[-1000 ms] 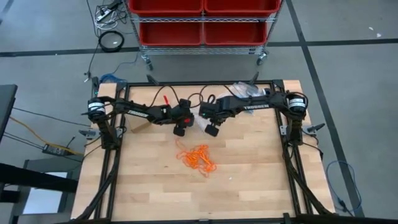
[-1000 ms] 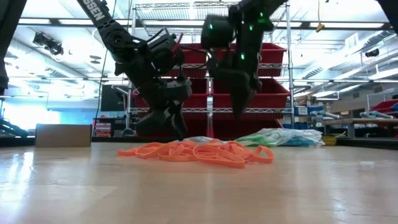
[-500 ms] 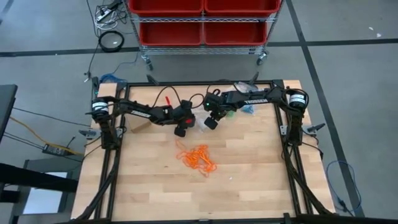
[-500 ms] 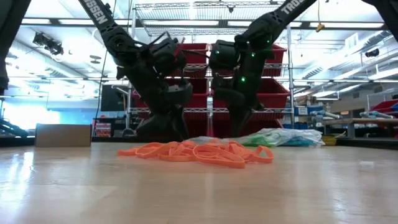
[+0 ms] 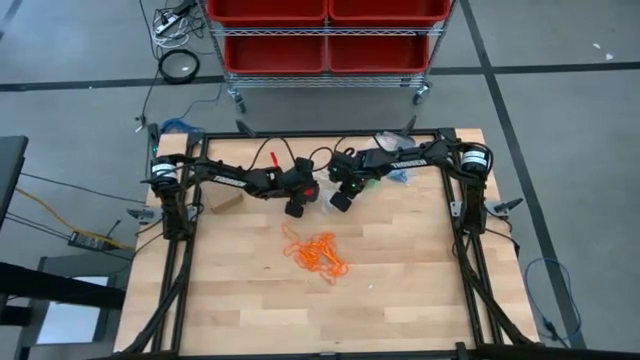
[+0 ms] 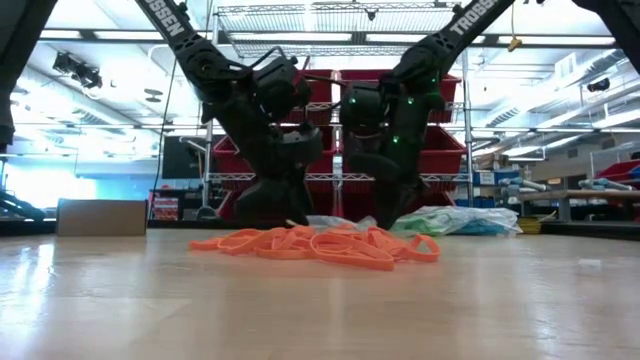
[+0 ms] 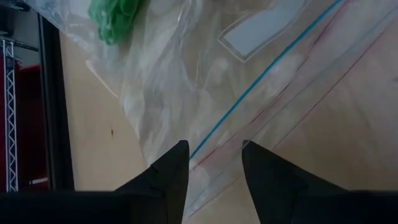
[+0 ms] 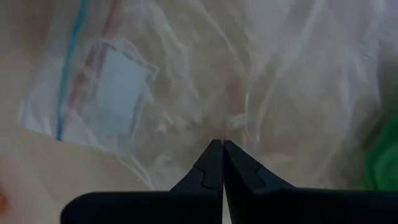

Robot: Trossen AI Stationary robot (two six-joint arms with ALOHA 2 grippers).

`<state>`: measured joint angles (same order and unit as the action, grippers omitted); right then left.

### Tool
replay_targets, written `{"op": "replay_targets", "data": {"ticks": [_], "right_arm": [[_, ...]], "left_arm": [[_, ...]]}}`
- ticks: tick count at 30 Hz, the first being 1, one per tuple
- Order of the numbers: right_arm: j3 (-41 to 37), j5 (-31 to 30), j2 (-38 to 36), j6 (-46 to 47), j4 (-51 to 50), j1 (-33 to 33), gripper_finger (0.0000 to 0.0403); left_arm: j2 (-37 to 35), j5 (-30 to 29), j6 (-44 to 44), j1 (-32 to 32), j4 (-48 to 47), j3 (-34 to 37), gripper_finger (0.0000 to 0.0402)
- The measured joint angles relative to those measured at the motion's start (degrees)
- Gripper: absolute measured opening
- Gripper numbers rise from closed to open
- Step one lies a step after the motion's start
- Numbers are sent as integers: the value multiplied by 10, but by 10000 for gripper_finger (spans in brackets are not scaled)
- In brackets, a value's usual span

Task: Sort rubber bands
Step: Open the transparent zip bag

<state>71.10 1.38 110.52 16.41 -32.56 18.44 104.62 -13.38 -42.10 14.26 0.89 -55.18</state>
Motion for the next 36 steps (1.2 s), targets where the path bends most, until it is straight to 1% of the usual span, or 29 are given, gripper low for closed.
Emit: {"op": "replay_targets", "data": {"ticks": [8, 16, 19, 23, 27, 30, 33, 36], "right_arm": [[-2, 13, 0, 1, 13, 0, 0], [-2, 18, 0, 1, 12, 0, 0], [-2, 25, 0, 1, 12, 0, 0], [-2, 28, 0, 3, 12, 1, 0], [-3, 33, 0, 3, 11, -1, 0], [-5, 35, 0, 3, 10, -2, 0], [-6, 36, 0, 2, 11, -3, 0], [-6, 36, 0, 0, 13, -3, 0]], "left_arm": [[0, 4, -12, 0, 3, 0, 157], [3, 4, -26, 0, 40, -1, 157], [21, 4, -26, 3, 5, -20, 157], [60, 2, -24, 3, -40, -64, 156], [81, -3, -24, 0, -36, -90, 156], [83, -7, -26, 0, -25, -90, 155], [83, -14, -28, 0, -30, -90, 135], [83, -16, -30, 0, -43, -90, 83]]}}
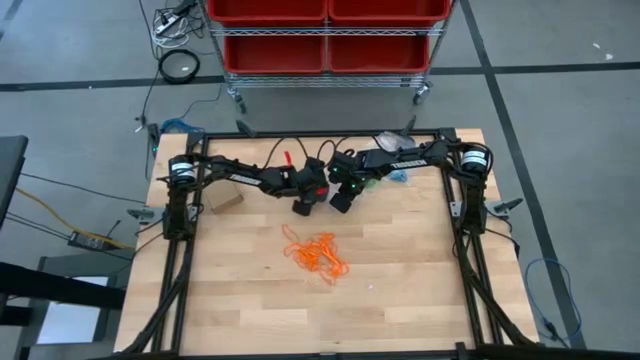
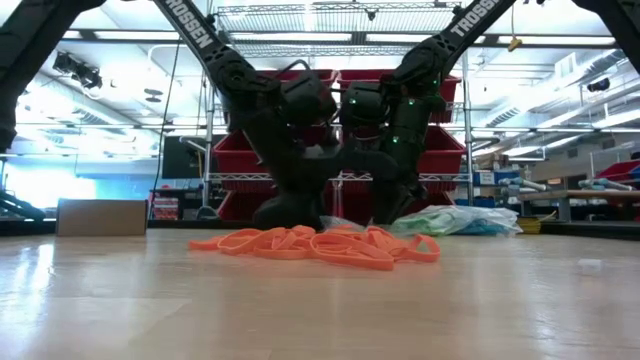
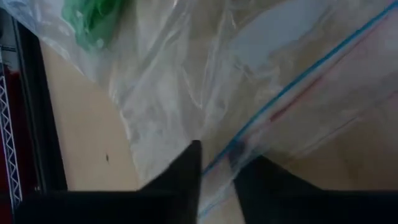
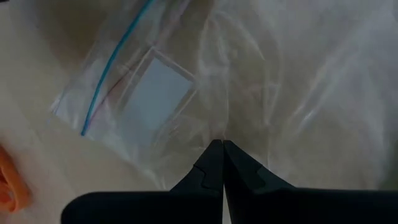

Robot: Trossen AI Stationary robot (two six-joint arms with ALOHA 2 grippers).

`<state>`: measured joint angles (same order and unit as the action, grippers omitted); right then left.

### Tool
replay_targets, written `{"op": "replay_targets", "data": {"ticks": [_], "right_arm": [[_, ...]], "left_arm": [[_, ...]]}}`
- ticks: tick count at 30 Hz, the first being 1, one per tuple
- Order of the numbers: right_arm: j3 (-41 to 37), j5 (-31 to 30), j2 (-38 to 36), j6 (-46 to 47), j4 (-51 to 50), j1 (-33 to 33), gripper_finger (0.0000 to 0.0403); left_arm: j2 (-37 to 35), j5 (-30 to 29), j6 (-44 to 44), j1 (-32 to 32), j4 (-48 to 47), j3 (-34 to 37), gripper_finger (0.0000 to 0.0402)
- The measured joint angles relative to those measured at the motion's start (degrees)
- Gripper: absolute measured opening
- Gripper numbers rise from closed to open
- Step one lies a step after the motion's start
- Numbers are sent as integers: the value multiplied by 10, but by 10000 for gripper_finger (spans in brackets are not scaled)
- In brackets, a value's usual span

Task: Sort rubber bands
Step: Open the transparent zip bag

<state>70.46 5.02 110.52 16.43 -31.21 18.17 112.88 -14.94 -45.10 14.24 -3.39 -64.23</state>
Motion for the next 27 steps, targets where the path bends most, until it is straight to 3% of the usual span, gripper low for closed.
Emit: {"op": "replay_targets", "data": {"ticks": [2, 4, 12, 20, 27], "right_arm": [[0, 0, 0, 0, 3, 0, 0], [0, 0, 0, -1, 4, 0, 0], [0, -21, -21, -41, -3, -15, 0], [0, -85, -132, -103, -6, -45, 6], [0, -100, -226, -174, 1, -116, 25]], "left_arm": [[0, -2, -10, -1, -6, 0, 35], [0, -2, -11, -2, -8, 0, 11], [-24, -6, -9, -11, -54, 0, 4], [-76, 31, 74, -10, -295, -96, 2], [-86, 139, 152, -12, -516, -237, 1]]}}
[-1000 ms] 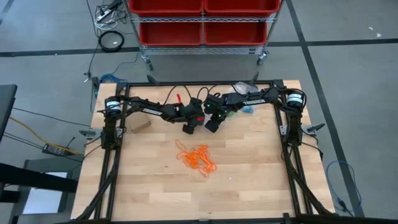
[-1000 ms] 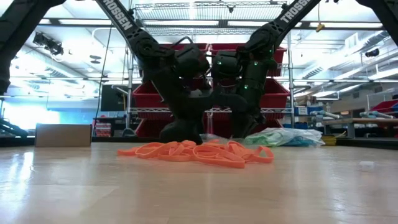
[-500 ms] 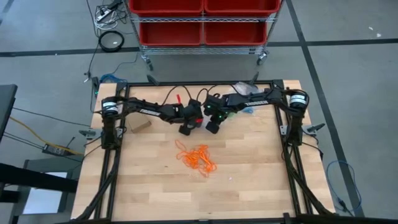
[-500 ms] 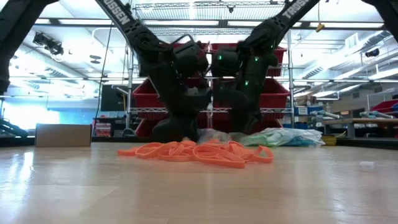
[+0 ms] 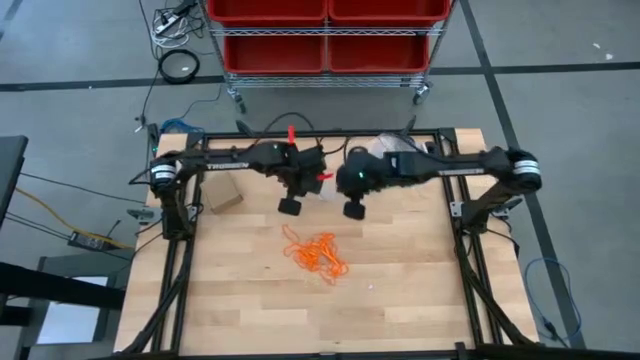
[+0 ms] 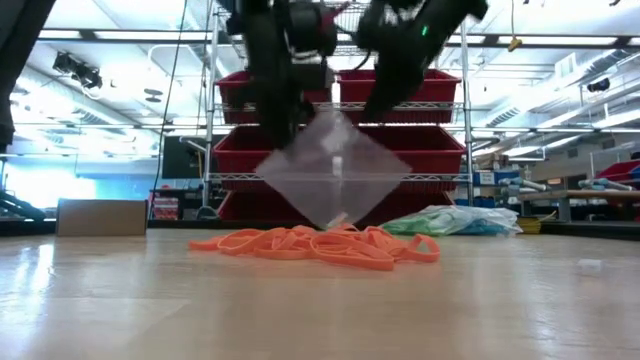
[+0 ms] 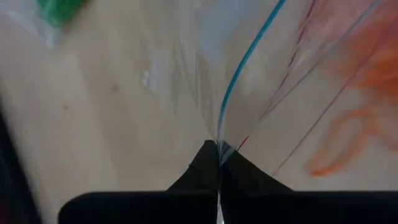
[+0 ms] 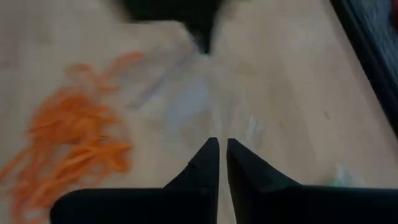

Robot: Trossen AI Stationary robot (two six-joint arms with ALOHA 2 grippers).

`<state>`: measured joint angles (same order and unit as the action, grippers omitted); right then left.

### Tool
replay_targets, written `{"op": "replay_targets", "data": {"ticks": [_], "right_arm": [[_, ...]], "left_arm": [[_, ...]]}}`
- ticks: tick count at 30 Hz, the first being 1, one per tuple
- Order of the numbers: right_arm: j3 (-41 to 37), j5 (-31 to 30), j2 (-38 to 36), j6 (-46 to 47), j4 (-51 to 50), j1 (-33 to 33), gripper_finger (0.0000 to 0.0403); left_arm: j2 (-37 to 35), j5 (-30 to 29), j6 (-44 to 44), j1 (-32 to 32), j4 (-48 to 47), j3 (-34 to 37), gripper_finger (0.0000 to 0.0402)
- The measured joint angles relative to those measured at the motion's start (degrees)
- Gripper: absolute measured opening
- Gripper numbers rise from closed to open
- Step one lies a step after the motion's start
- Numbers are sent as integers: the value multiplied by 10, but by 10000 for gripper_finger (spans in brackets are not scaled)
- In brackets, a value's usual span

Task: Sort rubber bands
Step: Open the transparent zip bag

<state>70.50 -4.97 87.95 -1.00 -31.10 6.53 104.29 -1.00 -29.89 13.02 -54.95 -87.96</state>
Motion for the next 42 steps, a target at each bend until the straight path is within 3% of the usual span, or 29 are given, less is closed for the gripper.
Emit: {"op": "replay_targets", "data": {"ticks": [9, 11, 14, 21, 31, 37, 42], "right_arm": [[0, -27, -9, -171, 106, -171, 74], [0, -85, -1, -207, 132, -200, 82], [0, -162, 2, -231, 176, -223, 86], [0, -139, 2, -229, 197, -201, 84], [1, -41, 23, -215, 246, -161, 83], [45, -56, 63, -222, 213, -163, 86], [119, -79, 100, -228, 124, -163, 97]], "left_arm": [[0, 150, 88, 0, -99, -105, 1], [1, 151, 95, 0, -123, -113, 0], [7, 108, 113, -1, -154, -114, 0], [22, 122, 135, -12, -184, -113, 0], [40, 135, 143, -27, -196, -127, 0], [40, 139, 153, -27, -201, -148, 0], [40, 140, 153, -27, -222, -150, 0]]}}
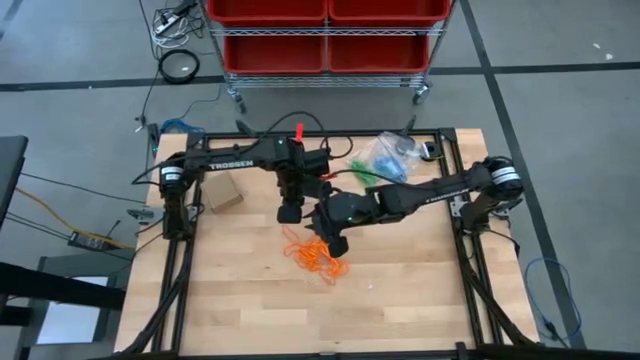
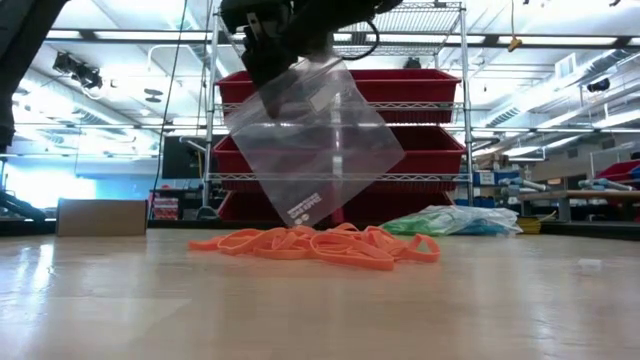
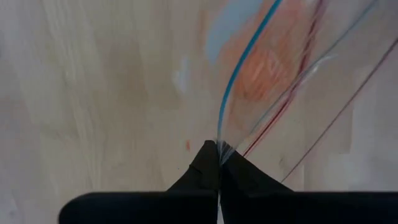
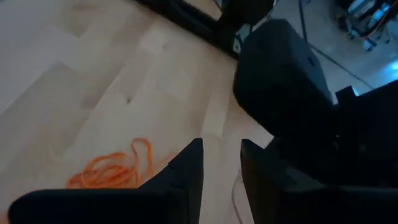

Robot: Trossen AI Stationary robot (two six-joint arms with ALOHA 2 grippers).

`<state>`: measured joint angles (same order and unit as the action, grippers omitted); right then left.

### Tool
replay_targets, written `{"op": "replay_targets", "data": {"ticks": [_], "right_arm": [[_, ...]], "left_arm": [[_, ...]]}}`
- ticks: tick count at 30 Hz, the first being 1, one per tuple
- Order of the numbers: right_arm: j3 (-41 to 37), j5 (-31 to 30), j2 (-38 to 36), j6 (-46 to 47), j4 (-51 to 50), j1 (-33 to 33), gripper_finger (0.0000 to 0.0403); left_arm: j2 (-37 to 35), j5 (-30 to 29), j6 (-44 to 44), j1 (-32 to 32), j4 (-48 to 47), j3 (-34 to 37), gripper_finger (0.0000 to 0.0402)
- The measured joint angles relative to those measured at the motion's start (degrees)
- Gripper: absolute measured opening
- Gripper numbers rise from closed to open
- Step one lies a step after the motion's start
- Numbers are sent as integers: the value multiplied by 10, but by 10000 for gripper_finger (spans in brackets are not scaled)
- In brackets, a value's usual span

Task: Sort rubber bands
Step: Open the transparent zip bag

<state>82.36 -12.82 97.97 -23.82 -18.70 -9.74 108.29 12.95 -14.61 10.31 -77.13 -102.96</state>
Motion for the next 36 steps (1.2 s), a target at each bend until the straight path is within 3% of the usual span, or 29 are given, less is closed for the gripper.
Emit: {"op": "replay_targets", "data": {"ticks": [6, 15, 31, 36], "right_arm": [[44, -17, 27, 0, -77, 1, 117], [59, -40, 41, -20, -82, -3, 139], [59, -56, 41, -32, -102, 2, 133], [59, -98, 41, -28, -133, -4, 116]], "left_arm": [[0, -2, 3, 0, -15, 0, 0], [0, 22, 5, -4, -29, 0, 0], [0, 101, 31, -5, -23, 0, 0], [0, 122, 28, -4, -20, 0, 1]]}}
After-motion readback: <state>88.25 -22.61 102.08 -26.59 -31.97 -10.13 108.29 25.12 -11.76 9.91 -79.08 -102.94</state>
